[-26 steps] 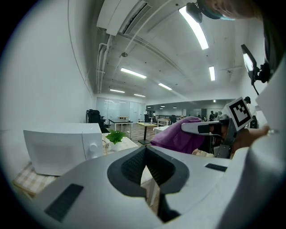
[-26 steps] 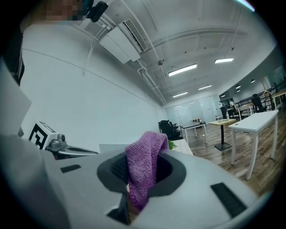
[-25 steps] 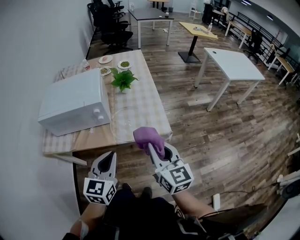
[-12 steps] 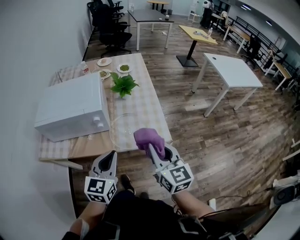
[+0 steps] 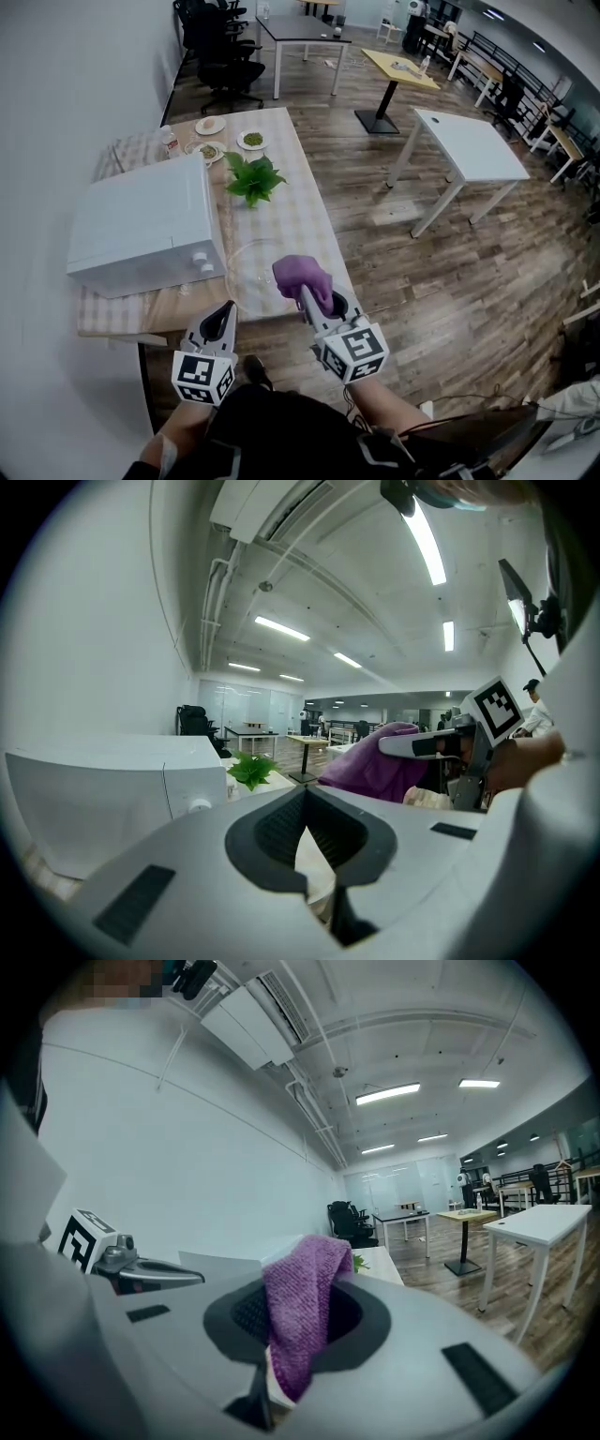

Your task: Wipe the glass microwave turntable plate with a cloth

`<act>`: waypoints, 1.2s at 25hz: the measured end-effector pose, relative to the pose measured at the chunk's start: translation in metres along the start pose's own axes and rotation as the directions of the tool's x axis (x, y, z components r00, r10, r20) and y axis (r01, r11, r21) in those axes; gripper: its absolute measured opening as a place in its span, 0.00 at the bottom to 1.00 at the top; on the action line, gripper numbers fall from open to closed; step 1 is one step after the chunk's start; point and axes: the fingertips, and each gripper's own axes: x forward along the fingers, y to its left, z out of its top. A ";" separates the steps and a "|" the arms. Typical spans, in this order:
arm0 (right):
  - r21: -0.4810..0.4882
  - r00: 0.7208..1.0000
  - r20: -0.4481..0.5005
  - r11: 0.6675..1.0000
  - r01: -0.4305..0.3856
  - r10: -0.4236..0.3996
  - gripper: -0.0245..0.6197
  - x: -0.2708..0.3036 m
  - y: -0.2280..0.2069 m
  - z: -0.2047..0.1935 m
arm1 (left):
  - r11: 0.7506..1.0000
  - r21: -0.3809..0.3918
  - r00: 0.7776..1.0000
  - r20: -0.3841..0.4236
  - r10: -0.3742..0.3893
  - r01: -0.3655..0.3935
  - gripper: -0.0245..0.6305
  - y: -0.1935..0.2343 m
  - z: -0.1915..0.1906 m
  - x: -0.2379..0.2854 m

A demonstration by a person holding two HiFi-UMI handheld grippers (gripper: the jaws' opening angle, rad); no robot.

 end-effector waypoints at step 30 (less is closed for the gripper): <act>-0.045 0.940 -0.200 0.956 -0.291 0.277 0.14 0.156 -0.010 -0.042 | 0.989 -0.069 0.975 -0.188 0.115 -0.130 0.05 0.064 -0.082 0.072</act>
